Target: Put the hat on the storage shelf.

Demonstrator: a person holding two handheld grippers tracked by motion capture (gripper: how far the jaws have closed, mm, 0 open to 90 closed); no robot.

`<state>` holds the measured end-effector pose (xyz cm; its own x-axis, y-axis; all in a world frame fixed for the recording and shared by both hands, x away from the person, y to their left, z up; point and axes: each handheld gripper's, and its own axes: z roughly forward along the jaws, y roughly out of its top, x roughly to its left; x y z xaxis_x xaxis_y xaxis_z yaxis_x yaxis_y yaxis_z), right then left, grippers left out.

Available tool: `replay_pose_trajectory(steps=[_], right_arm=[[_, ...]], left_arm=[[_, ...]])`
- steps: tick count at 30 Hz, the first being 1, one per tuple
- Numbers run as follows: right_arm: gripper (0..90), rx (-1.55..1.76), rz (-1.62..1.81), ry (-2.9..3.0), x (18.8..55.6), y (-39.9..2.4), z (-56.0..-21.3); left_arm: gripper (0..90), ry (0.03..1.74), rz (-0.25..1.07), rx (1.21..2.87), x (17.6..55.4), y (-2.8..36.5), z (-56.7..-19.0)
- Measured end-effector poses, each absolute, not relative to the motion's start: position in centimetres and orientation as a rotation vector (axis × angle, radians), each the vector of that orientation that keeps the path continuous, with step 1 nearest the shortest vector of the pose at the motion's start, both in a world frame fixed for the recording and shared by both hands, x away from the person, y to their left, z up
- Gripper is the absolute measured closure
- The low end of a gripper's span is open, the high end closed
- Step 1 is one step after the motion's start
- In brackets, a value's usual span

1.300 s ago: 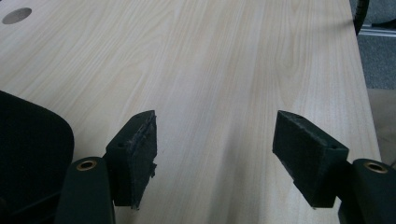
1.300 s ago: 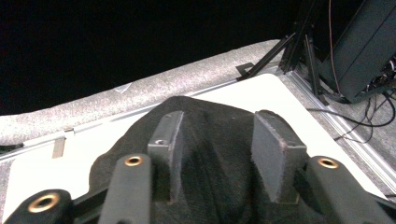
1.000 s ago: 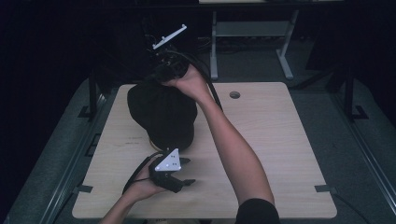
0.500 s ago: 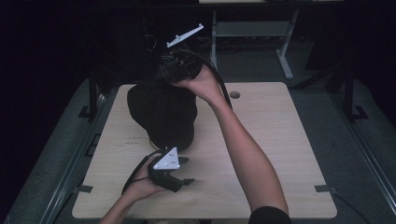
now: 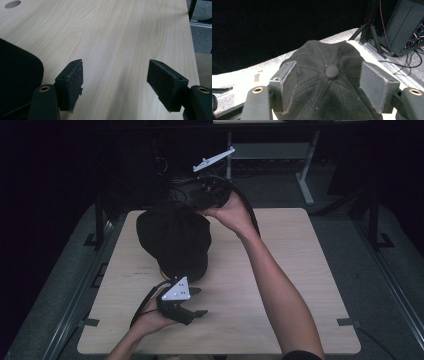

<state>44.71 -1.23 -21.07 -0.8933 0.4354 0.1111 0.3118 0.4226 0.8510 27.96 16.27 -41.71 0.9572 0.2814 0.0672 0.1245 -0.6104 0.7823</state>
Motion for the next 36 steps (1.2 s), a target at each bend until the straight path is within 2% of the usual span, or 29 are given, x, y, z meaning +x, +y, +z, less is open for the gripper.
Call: replay_pose_trajectory(steps=[36], right_arm=[[24.0, 0.781, 1.522, 2.469, 40.8, -7.7, -22.4]], left_arm=[[26.8, 0.299, 0.196, 2.221, 27.8, 16.0, -41.8]])
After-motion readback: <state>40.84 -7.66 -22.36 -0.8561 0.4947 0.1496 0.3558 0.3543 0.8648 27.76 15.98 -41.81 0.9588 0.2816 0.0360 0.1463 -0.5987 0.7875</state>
